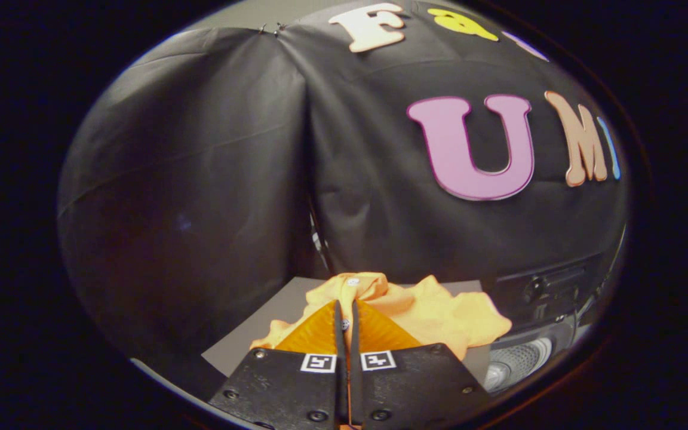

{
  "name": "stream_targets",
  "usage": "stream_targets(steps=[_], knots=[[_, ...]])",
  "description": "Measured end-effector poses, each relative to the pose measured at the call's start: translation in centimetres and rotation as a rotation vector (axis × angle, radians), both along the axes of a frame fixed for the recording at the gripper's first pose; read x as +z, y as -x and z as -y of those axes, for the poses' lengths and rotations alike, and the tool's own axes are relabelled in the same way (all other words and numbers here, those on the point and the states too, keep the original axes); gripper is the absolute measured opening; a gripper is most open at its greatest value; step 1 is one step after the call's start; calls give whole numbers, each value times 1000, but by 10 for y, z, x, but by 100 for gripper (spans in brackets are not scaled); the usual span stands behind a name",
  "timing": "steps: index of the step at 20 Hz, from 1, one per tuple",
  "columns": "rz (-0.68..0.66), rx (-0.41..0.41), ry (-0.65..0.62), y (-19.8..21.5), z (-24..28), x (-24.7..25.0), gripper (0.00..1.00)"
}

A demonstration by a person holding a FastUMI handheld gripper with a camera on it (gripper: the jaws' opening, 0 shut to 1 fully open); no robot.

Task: Put the clothes into the washing machine and then close the washing machine lid.

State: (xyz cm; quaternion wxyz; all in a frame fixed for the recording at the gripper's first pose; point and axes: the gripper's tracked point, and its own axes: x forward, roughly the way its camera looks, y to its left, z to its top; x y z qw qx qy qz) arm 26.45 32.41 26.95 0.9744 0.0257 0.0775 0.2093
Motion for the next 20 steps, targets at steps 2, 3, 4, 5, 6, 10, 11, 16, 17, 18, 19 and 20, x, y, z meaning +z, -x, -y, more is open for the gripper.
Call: stream_targets(steps=[2, 3, 4, 5, 6, 10, 11, 16, 17, 18, 19, 20], knots=[[108, -55, -13, 6, 31, 40, 1], [150, -76, -34, 7, 47, 57, 1], [182, -92, -57, 8, 62, 69, 1], [213, -116, -78, 11, 80, 85, 1], [242, -135, -94, 13, 96, 96, 1], [407, -218, -114, 29, 156, 141, 1], [440, -243, -89, 37, 168, 148, 1], [486, -320, 57, 29, 222, 131, 1], [483, -333, 69, 25, 232, 124, 1], [474, -343, 80, 19, 240, 114, 1], [459, -352, 87, 13, 248, 102, 1], [438, -363, 94, 3, 252, 92, 1]])
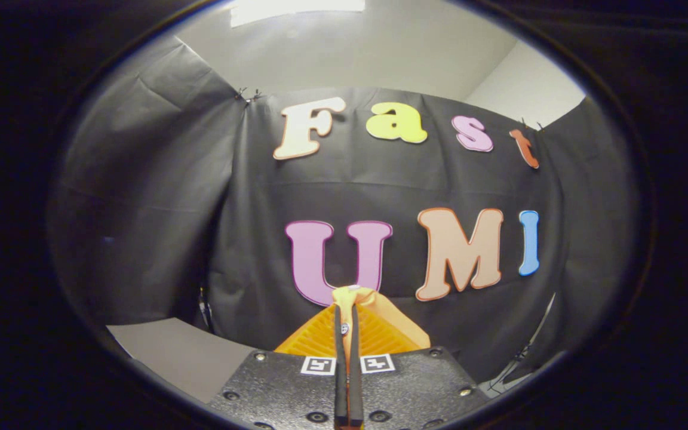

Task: Put the clothes into the washing machine and then close the washing machine lid.

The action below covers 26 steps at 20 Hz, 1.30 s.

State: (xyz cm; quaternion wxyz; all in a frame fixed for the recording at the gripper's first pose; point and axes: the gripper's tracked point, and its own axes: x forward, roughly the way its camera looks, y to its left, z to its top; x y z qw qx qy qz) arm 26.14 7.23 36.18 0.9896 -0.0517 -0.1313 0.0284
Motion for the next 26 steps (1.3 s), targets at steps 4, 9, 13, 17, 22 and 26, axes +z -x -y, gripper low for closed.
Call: stream_targets(steps=[4, 9, 13, 17, 22, 26], knots=[[-74, -35, -21, -19, 29, -56, 1], [-165, -67, -51, -39, 55, -124, 1], [-259, -86, -28, -52, 68, -187, 1], [-364, -111, -59, -61, 84, -254, 1], [-471, -106, -106, -73, 92, -314, 2], [-508, -99, -105, -79, 95, -341, 4]])
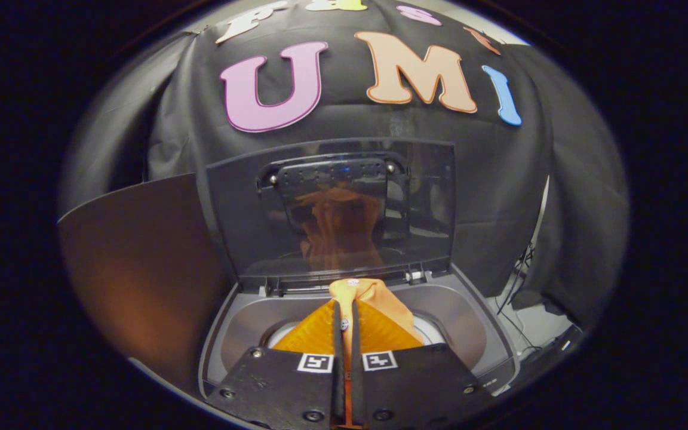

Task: Put the clothes into the washing machine and then close the washing machine lid.

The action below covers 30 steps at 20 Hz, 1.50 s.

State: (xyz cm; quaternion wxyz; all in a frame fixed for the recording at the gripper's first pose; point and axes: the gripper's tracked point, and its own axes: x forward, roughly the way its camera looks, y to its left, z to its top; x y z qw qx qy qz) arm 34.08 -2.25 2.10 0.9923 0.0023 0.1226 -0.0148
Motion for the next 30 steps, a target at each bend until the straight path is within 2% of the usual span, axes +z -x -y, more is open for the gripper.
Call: stream_targets(steps=[4, 10, 15, 21, 24, 30], knots=[[-23, -5, 28, -3, 1, -17, 12], [-2, -17, 66, 0, -4, -4, 43], [43, -36, 66, 12, -6, 28, 97], [115, -43, 92, 17, -9, 90, 97], [133, -20, 92, 20, -22, 114, 97], [223, 24, 178, 17, -41, 175, 98]])
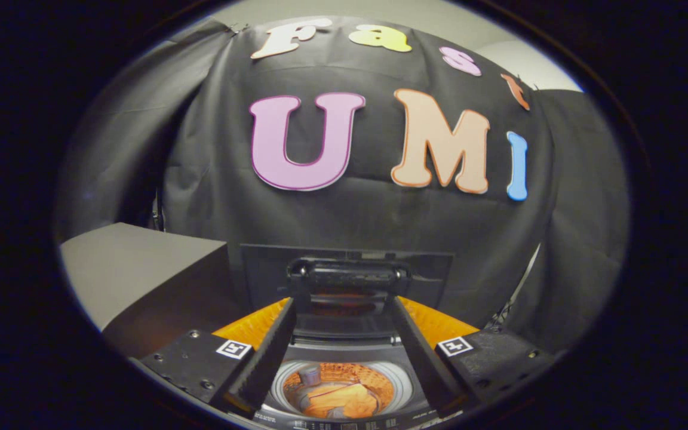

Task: Put the clothes into the washing machine and then close the washing machine lid.

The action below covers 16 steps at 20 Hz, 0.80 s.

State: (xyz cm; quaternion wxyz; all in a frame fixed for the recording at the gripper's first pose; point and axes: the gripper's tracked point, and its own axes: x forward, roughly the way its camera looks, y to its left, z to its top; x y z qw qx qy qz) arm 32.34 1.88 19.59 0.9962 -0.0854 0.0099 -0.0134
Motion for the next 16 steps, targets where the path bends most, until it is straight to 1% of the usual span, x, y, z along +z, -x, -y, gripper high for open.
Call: stream_targets(steps=[4, 7, 9, 12, 15, 16], knots=[[55, -6, -2, -12, -4, 35, 97], [92, 12, -17, -29, -8, 54, 97], [146, 18, -36, -41, -10, 71, 97], [200, 5, -61, -65, -8, 86, 97], [248, -16, -122, -88, -6, 101, 97], [261, -22, -119, -94, -5, 103, 97]])
